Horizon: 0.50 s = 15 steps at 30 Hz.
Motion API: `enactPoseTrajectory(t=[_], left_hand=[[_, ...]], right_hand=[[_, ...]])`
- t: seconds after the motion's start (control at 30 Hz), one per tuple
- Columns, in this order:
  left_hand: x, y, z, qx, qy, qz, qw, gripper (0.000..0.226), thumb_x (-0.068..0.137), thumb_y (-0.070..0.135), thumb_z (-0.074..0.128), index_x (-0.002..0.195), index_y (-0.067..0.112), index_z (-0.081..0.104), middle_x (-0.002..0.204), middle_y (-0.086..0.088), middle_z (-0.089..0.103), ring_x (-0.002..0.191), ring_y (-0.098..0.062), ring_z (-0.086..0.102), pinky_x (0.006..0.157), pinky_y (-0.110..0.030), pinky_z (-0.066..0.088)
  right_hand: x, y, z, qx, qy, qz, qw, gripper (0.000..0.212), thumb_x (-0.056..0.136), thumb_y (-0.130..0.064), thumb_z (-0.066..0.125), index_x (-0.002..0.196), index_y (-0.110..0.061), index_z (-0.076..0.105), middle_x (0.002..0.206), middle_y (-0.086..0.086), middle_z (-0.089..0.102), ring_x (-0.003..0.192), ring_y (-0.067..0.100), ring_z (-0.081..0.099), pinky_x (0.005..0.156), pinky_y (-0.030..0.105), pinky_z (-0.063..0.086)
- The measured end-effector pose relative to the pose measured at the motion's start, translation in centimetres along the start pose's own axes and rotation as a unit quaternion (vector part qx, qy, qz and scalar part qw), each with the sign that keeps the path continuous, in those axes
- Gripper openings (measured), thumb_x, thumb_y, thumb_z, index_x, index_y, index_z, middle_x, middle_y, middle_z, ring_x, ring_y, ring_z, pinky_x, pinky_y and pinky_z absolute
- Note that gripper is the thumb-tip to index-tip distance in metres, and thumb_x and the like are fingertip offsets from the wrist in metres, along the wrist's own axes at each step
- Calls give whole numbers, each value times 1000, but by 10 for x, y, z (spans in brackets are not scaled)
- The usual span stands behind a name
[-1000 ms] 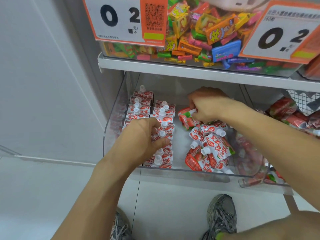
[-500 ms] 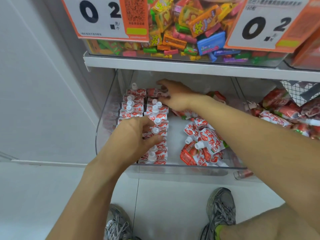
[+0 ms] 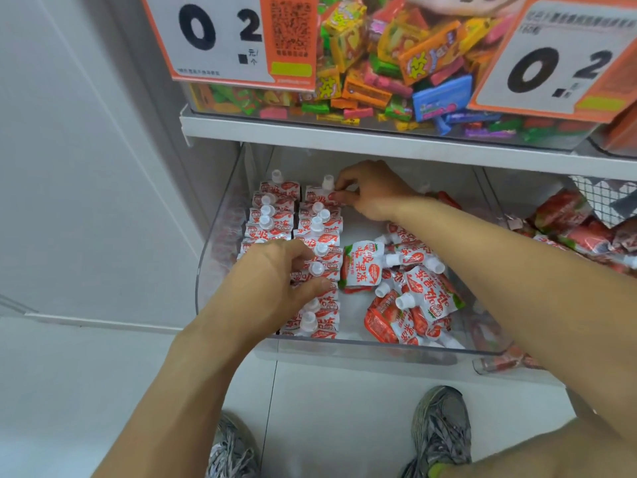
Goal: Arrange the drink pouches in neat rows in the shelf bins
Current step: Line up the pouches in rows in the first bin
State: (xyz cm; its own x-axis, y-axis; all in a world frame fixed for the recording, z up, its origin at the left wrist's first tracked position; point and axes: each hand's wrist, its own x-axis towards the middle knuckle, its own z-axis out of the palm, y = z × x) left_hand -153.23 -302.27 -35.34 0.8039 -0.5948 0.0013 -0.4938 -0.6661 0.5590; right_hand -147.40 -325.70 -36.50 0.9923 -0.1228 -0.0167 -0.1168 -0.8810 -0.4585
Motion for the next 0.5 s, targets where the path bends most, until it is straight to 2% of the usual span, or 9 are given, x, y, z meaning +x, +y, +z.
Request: enactPoseTrajectory(t=[0.1,0.17,0.23,0.3,0.4,0.5], left_hand=[[1,1,1,9,-3,-3,1000,49,80,50,69,121,24,62,111,6,68,98,-9,63,86,-26,53],[1,1,1,9,-3,-4,1000,50,80,51,69,121,23,62,111,6,68,99,-9,63,86,-26,53],[1,0,1,5,-1,-3,1000,51,80,51,69,121,22,63,112,6,69,99,-9,64,86,-27,54],[1,-1,1,3,0,-1,1000,51,80,51,69,121,22,63,111,6,69,98,-8,63,86,-27,54],[1,-3,2,1,1,2,1000,50,79,52,69,120,23,64,110,7,69,97,-6,63,85,-24,53],[2,-4,3,-2,6,3,1000,49,79,53,69,119,24,64,110,8,69,96,-6,63,85,-24,53]], right_hand=[[0,2,-5,13,-39,5,999,19,93,-22,68,110,-14,68,120,6,68,112,23,62,96,33,49],[-2,1,-8,-3,-58,5,998,32,90,-20,70,121,-18,62,129,5,63,116,23,60,99,35,49],[-6,0,-7,-17,-19,-12,1000,39,87,-21,72,123,-22,60,129,1,62,116,21,59,96,33,49],[-9,-2,-4,-3,37,-41,998,36,87,-27,73,120,-25,59,122,-3,61,112,18,59,91,31,49],[-9,-5,1,39,43,-66,996,50,83,-41,76,125,-25,55,122,-5,58,106,14,57,86,29,48],[-3,-8,0,-28,-35,-132,990,28,95,-36,64,122,-27,65,123,3,58,115,20,53,92,28,41]])
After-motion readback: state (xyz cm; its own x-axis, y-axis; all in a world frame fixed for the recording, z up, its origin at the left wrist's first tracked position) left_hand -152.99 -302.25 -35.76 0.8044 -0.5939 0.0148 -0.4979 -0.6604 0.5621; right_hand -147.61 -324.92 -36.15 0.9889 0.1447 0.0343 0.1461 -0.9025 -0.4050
